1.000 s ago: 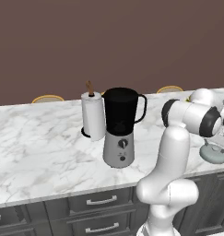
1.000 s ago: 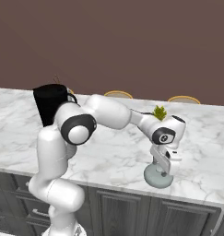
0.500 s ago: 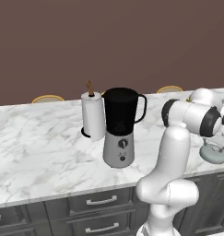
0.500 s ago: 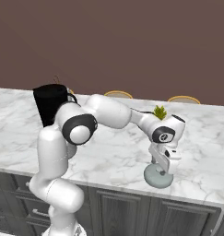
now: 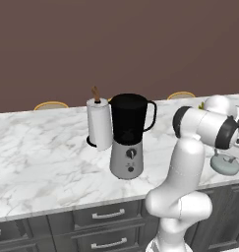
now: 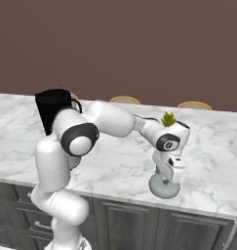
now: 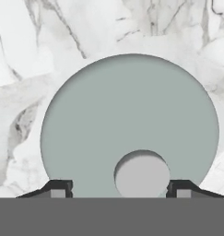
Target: Close the lid blender by securely placing the lid on top.
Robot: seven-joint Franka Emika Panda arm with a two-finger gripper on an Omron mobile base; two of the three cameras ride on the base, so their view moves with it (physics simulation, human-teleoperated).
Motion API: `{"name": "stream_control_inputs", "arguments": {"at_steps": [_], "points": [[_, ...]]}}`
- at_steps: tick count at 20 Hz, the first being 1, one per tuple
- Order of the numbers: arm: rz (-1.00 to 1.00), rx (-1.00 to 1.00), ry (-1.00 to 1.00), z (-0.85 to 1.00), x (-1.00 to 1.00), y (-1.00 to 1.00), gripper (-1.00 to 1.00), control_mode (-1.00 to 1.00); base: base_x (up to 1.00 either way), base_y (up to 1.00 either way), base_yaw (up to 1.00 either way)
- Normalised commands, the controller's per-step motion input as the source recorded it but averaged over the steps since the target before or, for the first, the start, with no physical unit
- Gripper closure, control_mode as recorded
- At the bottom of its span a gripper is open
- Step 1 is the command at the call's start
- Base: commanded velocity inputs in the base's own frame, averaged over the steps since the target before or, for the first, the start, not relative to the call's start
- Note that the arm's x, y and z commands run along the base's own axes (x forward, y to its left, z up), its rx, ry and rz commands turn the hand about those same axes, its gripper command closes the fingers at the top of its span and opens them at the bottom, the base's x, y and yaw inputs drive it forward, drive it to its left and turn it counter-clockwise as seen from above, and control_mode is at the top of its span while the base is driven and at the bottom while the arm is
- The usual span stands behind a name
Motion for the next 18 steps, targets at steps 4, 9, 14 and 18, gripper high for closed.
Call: {"name": "stream_control_inputs", "arguments": {"at_steps": [4,9,14,18], "points": [[0.00,0.00,-0.07,-0.06,0.00,0.00,1.00,-1.00,0.00,0.00,0.00],[0.00,0.00,-0.10,-0.01,0.00,0.00,1.00,-1.00,0.00,0.00,0.00],[0.00,0.00,-0.09,0.02,0.00,0.05,1.00,-1.00,0.00,0.00,0.00],[0.00,-0.07,-0.11,0.42,0.00,0.34,1.00,-1.00,0.00,0.00,0.00]]}}
